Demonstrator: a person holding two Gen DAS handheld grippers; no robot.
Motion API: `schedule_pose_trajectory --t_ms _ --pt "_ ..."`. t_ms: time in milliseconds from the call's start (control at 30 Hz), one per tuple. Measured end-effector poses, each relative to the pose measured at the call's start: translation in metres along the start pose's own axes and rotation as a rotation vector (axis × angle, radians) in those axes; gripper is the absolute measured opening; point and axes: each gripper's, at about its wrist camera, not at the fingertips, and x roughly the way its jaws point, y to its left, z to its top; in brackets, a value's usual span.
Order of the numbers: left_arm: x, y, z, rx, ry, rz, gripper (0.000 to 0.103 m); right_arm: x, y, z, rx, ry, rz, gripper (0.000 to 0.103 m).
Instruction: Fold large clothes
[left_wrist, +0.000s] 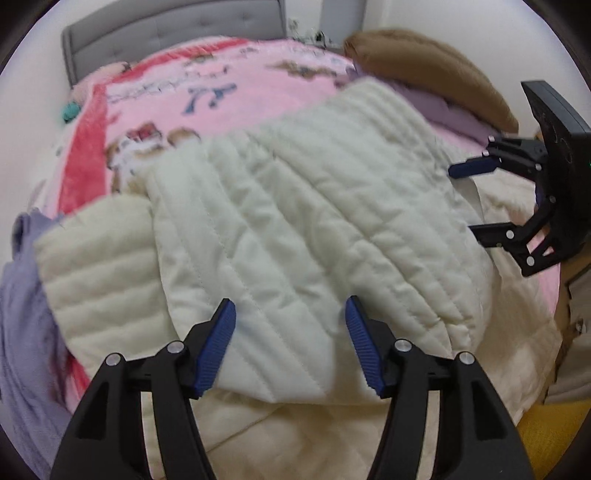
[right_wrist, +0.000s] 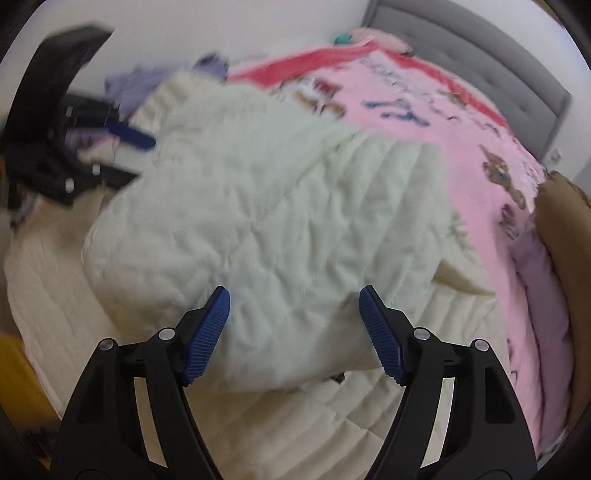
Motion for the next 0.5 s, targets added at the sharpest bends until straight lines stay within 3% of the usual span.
schedule_pose_trajectory --t_ms 200,300,367,433,500 --pt "0.018 -0.006 -0.017 0.044 0.032 0.013 0.061 0.03 0.001 -0.025 -0.034 0.084 0.018 0.07" --pt "0.029 -0.004 -0.019 0.033 0.042 0.004 0.062 0.044 -0.013 -0.032 0.066 0.118 0.067 0.073" --pt "0.033 -0.003 -0.018 0.015 0.042 0.007 0.063 0.053 -0.028 -0.035 0.185 0.153 0.105 0.084" --pt "0.03 -0.006 -0.016 0.014 0.038 0.029 0.063 0.052 -0.042 -0.037 0.295 0.159 0.148 0.084" --pt "0.016 -0.009 -0.013 0.012 0.019 0.05 0.063 0.038 -0.046 -0.036 0.316 0.134 0.129 0.082"
